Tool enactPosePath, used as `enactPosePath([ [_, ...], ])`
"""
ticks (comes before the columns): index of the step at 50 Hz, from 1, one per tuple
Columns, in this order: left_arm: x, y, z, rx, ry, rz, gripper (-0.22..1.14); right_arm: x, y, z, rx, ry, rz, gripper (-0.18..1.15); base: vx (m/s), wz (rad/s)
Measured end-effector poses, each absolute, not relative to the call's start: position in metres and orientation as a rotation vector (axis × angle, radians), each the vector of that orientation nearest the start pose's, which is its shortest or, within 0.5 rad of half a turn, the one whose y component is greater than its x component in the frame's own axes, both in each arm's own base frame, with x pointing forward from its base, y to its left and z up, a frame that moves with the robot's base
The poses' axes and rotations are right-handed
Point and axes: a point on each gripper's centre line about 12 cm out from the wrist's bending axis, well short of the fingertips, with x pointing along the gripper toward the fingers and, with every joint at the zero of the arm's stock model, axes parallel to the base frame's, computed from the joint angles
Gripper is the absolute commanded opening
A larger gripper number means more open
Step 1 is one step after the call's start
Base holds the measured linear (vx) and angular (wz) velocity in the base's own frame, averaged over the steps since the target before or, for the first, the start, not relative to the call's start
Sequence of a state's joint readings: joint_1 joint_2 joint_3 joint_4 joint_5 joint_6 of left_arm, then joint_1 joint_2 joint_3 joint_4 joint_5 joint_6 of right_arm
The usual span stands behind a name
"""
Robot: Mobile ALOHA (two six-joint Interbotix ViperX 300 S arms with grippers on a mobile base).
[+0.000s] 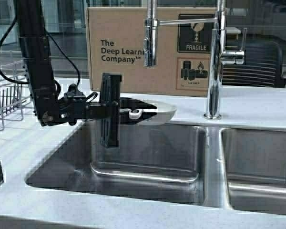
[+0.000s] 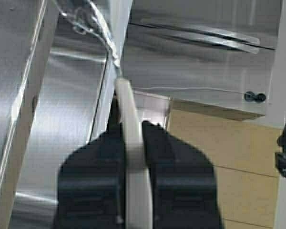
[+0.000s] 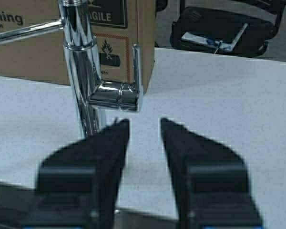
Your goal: Wash the pan
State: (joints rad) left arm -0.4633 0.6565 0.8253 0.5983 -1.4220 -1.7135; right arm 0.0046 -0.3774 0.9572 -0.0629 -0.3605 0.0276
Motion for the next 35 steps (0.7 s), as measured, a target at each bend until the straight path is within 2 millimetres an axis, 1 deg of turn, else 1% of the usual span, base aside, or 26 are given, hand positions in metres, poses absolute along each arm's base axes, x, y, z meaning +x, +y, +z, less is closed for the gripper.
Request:
enactPosePath([
  [5,0.288,-0.216,0.020,-1.456,0.910,-0.723,0.03,0.355,0.006,0.231,-0.060,0.250,0.048,1.03,0.01,0.01],
  [8,0.288,-0.215,0.020,-1.457,0.910,-0.720,0.03,0.377,0.007,0.224,-0.057,0.269,0.052,1.03,0.00,0.00],
  [17,0.289,-0.216,0.020,-1.461,0.902,-0.715,0.03,0.430,0.007,0.198,-0.036,0.313,0.052,1.03,0.00,0.00],
  [22,0.290,-0.216,0.021,-1.463,0.896,-0.714,0.03,0.449,0.007,0.185,-0.034,0.329,0.051,1.03,0.00,0.00],
  [26,0.291,-0.216,0.021,-1.464,0.893,-0.714,0.03,0.462,0.007,0.179,-0.034,0.329,0.051,1.03,0.00,0.00],
  [33,0.290,-0.217,0.021,-1.462,0.897,-0.718,0.03,0.481,0.007,0.174,-0.036,0.325,0.051,1.03,0.00,0.00],
  [35,0.290,-0.216,0.021,-1.463,0.896,-0.714,0.03,0.485,0.007,0.175,-0.034,0.319,0.050,1.03,0.00,0.00],
])
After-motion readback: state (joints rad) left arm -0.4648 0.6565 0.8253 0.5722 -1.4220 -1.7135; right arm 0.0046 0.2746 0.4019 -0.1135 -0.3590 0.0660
